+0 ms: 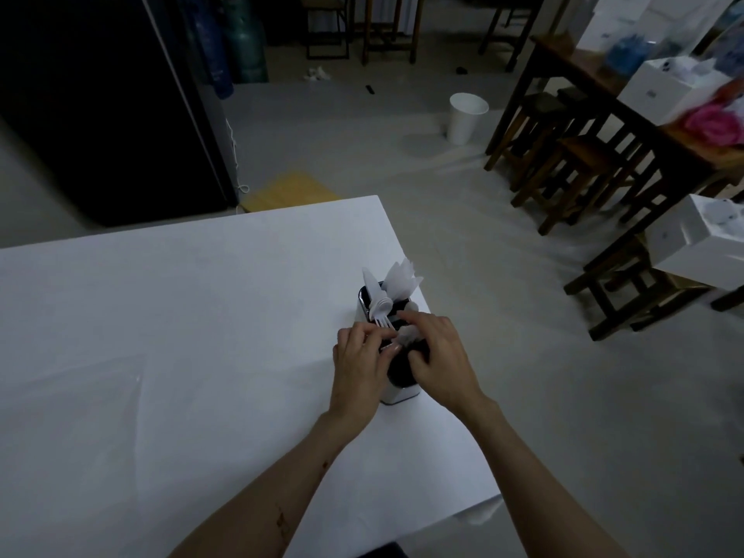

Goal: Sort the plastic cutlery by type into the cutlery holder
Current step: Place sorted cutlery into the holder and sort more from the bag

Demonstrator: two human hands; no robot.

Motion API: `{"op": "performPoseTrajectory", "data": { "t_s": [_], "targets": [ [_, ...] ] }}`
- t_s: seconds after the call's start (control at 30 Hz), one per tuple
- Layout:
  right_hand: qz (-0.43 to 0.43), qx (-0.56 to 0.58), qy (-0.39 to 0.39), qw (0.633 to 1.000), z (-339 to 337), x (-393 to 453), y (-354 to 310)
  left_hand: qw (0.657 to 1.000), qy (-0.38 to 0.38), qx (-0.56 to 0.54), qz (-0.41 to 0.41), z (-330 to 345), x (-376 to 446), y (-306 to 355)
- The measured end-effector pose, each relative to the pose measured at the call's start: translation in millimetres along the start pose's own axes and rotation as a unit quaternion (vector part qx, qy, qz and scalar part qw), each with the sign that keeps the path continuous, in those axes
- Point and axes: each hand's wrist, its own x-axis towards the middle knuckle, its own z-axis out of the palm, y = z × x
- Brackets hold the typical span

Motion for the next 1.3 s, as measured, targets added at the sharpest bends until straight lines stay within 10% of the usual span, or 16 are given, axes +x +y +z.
{"op": "performPoseTrajectory", "data": {
  "t_s": [0.4, 0.67, 0.9, 1.1, 1.3],
  "targets": [
    [-0.054, -0.048, 0.085, 0.994, 47.5, 8.6, -58.0, 0.999, 0.041, -0.017, -0.021, -76.7, -32.6, -56.5],
    [-0.093, 0.069, -0.165, 0.979, 177.0, -22.1, -164.1, 0.967, 0.149, 0.065, -0.195, -185.6, -118.6, -167.9],
    [0.170, 0.154, -0.428, 0.875, 269.4, -46.3, -249.1, 0.901, -0.044, 0.210, -0.377, -243.2, -191.8, -253.2],
    [0.372, 0.188, -0.305, 0.856, 313.6, -58.8, -271.5, 0.916, -0.185, 0.135, -0.330, -261.9, -218.2, -274.0],
    [0.358, 0.180, -0.274, 0.875, 310.3, -53.4, -265.8, 0.935, -0.159, 0.092, -0.303, -264.0, -212.4, -280.7]
  ]
}}
